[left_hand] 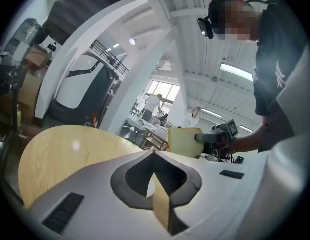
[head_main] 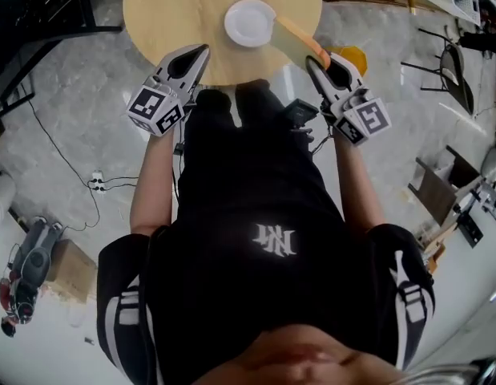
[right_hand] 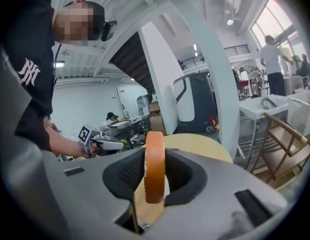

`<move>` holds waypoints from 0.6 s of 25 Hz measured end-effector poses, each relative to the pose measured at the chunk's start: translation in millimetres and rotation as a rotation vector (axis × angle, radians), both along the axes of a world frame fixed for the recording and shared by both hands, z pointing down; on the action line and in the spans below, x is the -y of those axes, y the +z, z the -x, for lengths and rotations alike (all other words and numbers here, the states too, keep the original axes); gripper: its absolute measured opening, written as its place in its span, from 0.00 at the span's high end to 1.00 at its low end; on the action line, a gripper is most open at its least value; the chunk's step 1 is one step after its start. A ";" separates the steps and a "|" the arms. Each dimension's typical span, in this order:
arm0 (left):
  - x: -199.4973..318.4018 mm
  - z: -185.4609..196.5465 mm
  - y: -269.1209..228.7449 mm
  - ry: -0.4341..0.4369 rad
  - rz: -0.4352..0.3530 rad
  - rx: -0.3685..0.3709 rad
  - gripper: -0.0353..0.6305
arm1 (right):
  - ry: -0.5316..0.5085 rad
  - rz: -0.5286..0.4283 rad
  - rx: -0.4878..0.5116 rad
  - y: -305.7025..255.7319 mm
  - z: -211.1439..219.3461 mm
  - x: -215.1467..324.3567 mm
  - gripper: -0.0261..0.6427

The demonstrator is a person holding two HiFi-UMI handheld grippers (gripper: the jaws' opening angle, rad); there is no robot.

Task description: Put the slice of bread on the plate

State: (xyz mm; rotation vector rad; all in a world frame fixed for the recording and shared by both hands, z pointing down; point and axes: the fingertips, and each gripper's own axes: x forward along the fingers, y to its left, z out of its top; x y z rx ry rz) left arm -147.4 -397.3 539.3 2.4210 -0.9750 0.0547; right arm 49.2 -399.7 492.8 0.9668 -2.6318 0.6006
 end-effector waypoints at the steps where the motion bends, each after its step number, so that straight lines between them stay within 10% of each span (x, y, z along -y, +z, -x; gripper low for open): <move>1: 0.7 -1.2 6.5 -0.012 0.021 0.010 0.94 | -0.009 0.029 0.000 11.3 -1.7 6.7 0.82; 15: -32.0 -35.4 62.8 -0.140 0.191 0.000 0.94 | -0.196 0.435 0.256 128.3 48.5 22.7 0.82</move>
